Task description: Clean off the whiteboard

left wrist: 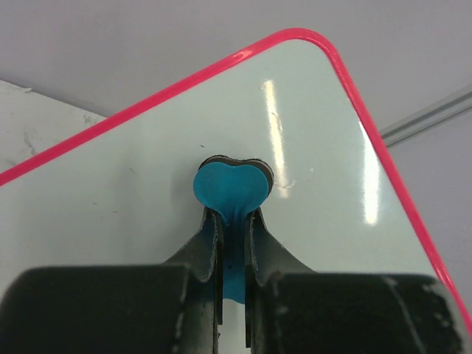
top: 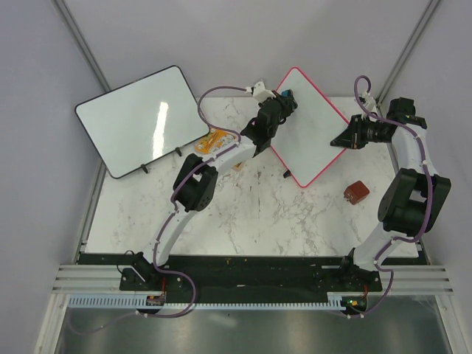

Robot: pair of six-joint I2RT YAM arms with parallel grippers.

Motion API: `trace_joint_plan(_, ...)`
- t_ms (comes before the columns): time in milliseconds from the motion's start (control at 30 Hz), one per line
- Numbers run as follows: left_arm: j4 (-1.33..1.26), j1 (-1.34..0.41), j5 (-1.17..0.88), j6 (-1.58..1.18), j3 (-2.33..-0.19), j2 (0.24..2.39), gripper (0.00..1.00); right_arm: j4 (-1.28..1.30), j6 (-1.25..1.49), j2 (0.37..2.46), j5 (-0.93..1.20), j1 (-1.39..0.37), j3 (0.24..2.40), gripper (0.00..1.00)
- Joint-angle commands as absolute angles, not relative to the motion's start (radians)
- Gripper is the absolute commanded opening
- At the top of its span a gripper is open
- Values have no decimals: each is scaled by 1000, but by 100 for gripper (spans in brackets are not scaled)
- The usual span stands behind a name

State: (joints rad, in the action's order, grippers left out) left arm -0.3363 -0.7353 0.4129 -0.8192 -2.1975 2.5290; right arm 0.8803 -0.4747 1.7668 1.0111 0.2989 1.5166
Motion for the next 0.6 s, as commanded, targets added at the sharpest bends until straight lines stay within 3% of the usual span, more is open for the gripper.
trace_joint_plan(0, -192, -707, 358, -839, -2157, 2576, 2, 962, -758, 1787, 986, 213, 1459, 0)
trace_joint_plan(567, -249, -819, -81, -718, -2287, 2612, 2, 963, -759, 1787, 988, 213, 1459, 0)
